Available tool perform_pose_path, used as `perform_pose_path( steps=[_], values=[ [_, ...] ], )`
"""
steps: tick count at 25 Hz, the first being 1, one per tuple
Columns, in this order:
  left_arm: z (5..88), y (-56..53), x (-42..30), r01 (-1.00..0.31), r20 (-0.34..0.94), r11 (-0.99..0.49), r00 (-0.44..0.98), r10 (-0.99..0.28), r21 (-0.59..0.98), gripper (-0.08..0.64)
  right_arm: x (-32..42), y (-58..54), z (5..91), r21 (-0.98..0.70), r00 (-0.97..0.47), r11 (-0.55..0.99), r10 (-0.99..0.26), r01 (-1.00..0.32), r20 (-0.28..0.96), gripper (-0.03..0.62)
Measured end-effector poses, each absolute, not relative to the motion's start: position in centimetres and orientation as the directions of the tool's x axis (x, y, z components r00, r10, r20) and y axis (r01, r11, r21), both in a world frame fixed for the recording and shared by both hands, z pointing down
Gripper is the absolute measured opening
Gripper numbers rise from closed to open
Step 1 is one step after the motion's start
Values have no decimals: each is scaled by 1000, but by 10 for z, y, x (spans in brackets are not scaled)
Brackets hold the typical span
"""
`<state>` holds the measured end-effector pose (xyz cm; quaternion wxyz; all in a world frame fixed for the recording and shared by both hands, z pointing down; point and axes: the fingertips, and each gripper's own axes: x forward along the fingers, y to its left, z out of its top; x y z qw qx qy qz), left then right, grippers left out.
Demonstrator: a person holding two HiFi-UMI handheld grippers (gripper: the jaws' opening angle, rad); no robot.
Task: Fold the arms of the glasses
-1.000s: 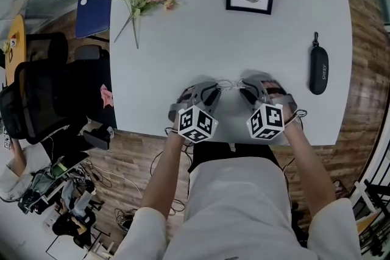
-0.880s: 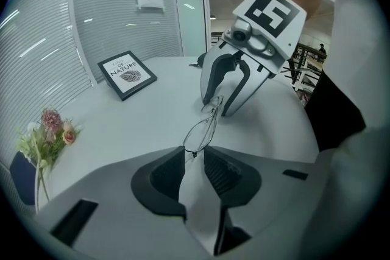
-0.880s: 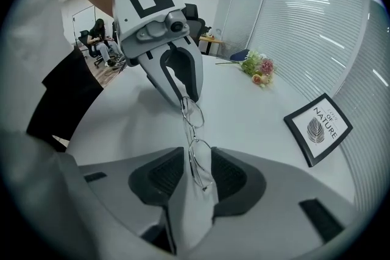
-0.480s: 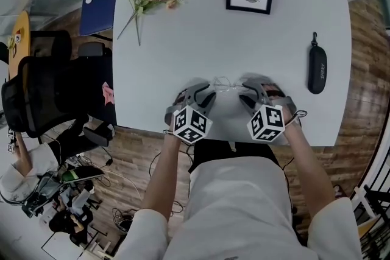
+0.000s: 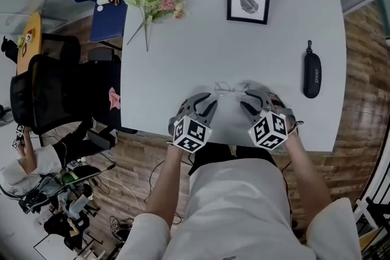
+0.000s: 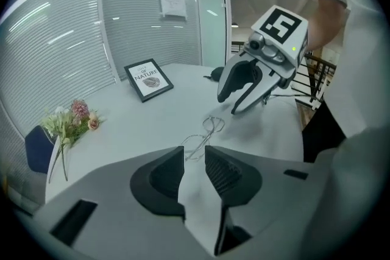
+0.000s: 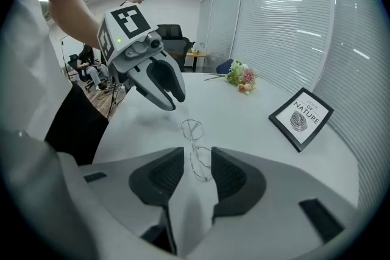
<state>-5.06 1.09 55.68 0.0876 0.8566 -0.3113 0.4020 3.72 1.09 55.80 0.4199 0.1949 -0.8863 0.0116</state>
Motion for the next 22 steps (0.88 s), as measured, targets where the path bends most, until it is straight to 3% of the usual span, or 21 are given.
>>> perform_pose_path(
  steps=[13, 22],
  values=[
    [453, -1, -25, -600, 524, -799, 668, -528, -40, 75, 45, 10, 468, 30, -590, 749, -545, -662, 595, 94],
    [373, 10, -43, -598, 354, -802, 752, -556, 9, 60, 42, 19, 384, 71, -534, 625, -715, -777, 451, 61]
  ],
)
